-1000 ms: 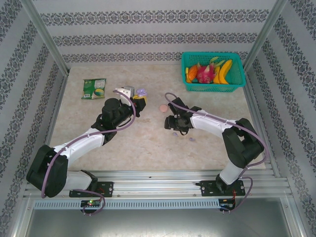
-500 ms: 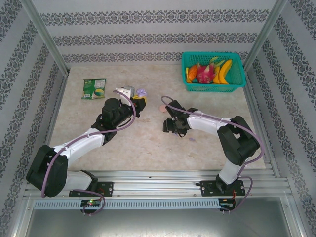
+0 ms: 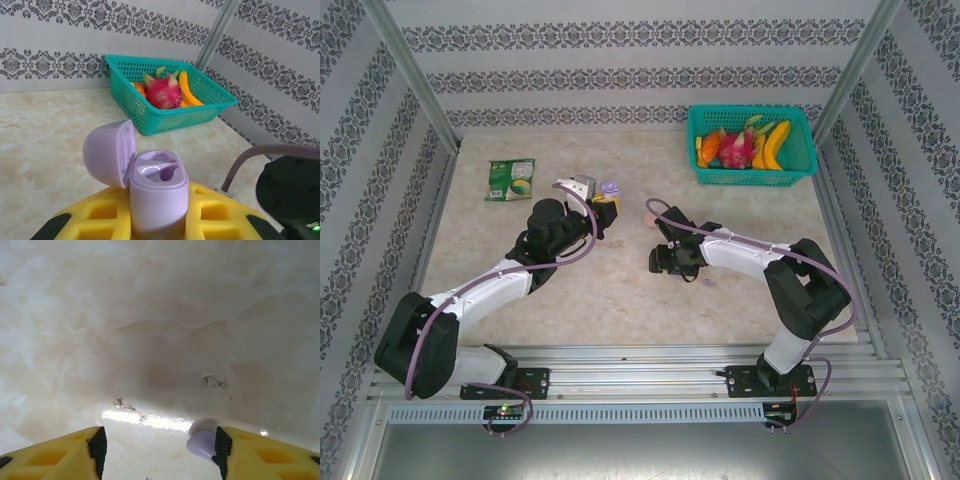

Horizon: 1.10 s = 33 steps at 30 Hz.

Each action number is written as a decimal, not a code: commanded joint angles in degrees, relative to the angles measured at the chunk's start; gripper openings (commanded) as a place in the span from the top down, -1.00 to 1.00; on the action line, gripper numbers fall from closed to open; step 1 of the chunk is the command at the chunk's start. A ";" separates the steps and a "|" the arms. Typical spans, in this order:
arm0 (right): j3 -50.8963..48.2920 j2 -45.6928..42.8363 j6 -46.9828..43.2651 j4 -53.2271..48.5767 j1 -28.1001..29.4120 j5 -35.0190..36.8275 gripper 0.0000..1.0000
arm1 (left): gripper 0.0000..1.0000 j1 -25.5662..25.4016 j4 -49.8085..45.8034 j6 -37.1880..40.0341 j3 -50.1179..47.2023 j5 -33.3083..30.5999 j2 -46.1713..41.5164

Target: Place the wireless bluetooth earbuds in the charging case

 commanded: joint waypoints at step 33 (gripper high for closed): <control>-2.71 0.41 0.93 -1.77 2.44 4.07 -0.19 | 1.00 -0.87 4.00 0.47 0.91 0.79 0.33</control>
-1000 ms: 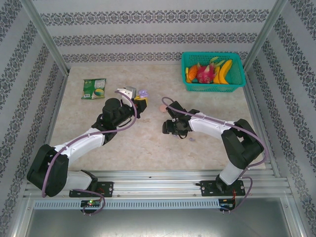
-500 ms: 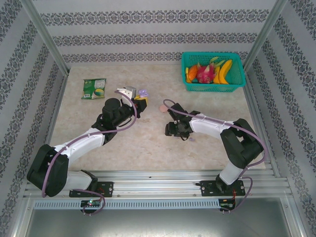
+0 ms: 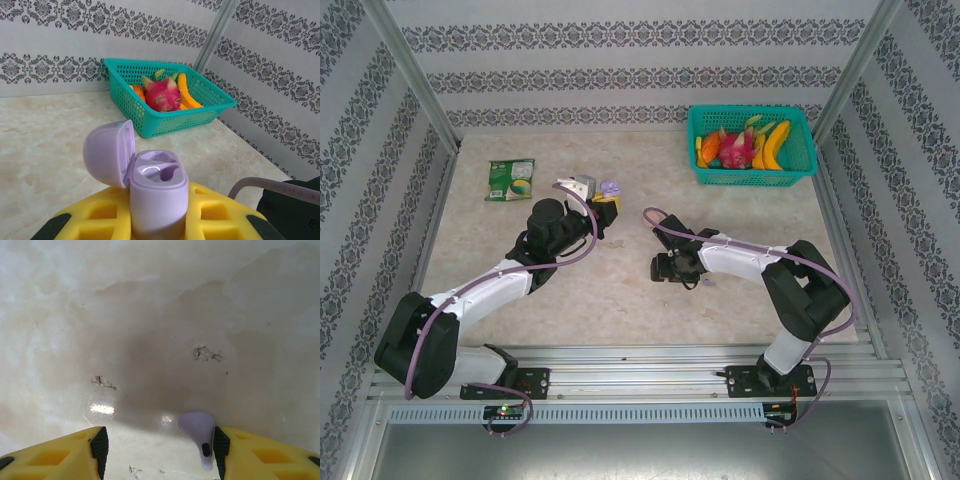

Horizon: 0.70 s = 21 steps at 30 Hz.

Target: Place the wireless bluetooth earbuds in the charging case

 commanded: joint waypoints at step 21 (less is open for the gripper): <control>3.40 4.19 0.85 -3.84 1.27 6.52 -0.04 | 1.00 -0.98 3.09 -0.01 1.18 1.53 0.81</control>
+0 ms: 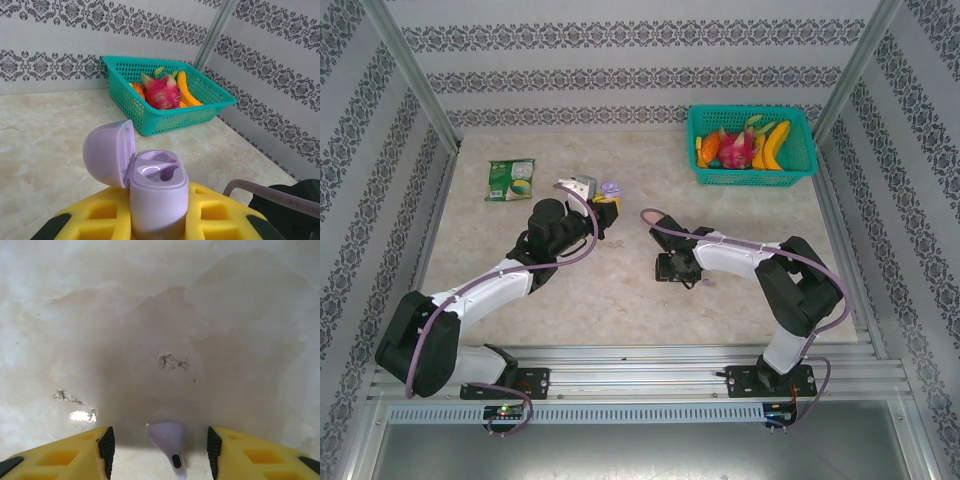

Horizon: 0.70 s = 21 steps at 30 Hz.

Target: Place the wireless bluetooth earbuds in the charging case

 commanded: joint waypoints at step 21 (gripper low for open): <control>3.05 3.31 -1.20 -1.33 2.04 3.67 0.27 | 1.00 -1.03 2.26 -0.13 1.84 1.48 0.96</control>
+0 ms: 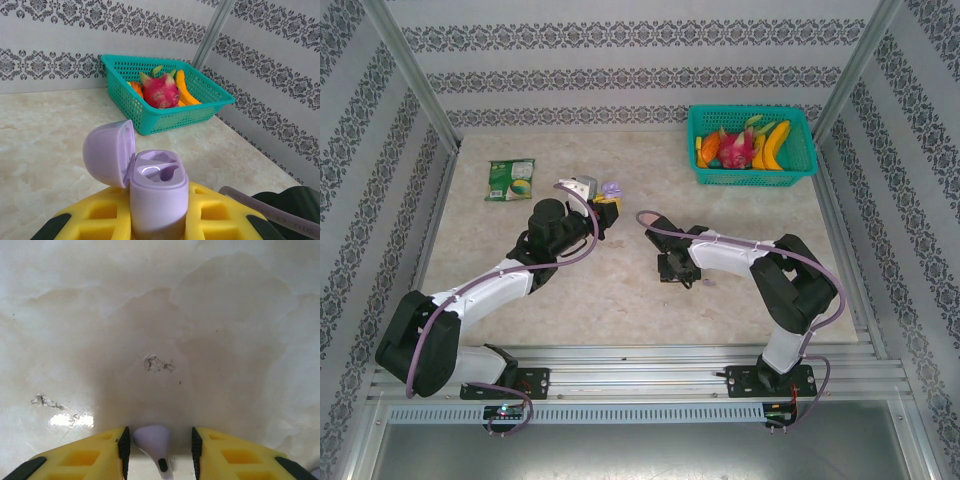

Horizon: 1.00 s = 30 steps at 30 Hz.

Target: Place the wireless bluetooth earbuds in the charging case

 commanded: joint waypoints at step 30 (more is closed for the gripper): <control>-1.38 -7.35 -0.39 2.61 0.55 2.21 0.61 | 1.00 -1.04 8.61 3.80 -1.61 6.76 -0.15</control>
